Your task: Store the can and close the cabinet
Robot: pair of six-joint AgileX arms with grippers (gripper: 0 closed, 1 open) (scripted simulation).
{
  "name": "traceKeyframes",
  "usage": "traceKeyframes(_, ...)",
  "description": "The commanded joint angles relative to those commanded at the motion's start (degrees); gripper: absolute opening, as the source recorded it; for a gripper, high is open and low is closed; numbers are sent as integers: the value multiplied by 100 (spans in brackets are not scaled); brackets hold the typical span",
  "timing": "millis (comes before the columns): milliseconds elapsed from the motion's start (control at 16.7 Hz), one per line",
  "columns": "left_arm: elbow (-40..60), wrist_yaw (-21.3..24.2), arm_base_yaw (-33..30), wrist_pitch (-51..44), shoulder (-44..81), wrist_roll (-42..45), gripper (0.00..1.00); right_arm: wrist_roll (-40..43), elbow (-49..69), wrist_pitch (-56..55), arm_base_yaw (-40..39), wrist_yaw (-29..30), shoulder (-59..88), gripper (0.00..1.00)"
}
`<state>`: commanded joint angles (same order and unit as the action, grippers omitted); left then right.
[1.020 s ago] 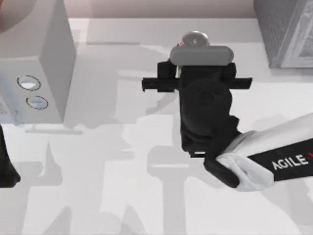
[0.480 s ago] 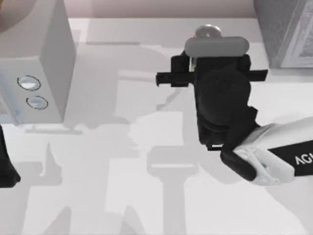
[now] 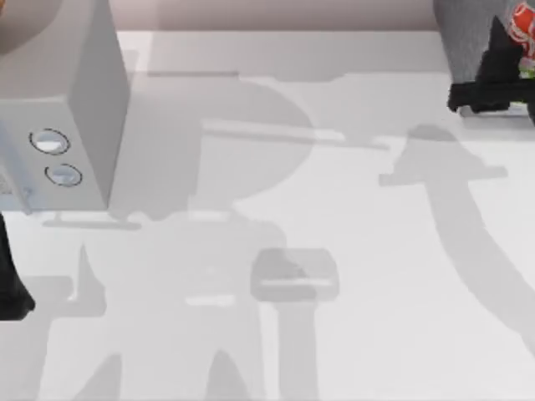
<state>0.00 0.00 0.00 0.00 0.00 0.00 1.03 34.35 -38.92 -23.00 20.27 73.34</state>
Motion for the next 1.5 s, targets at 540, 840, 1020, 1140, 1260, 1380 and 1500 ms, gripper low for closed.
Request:
traceKeyframes(540,0,0,0,0,0,0,100,-57,-2275,2641,1833,-1943,-5598,0)
traceKeyframes(840,0,0,0,0,0,0,100,-98,-3265,3721,2253,-2072,-7121,0)
traceKeyframes(1020,0,0,0,0,0,0,100,-103,-3435,3892,2300,-2026,-7334,0)
traceKeyframes(1140,0,0,0,0,0,0,100,-103,-3435,3892,2300,-2026,-7334,0)
traceKeyframes(1260,0,0,0,0,0,0,100,-112,-3429,3883,2280,-2029,-7308,0)
traceKeyframes(1380,0,0,0,0,0,0,100,-116,-3373,3895,2268,-2029,-7266,0)
traceKeyframes(1500,0,0,0,0,0,0,100,-126,-3083,3969,2229,-2000,-7039,0)
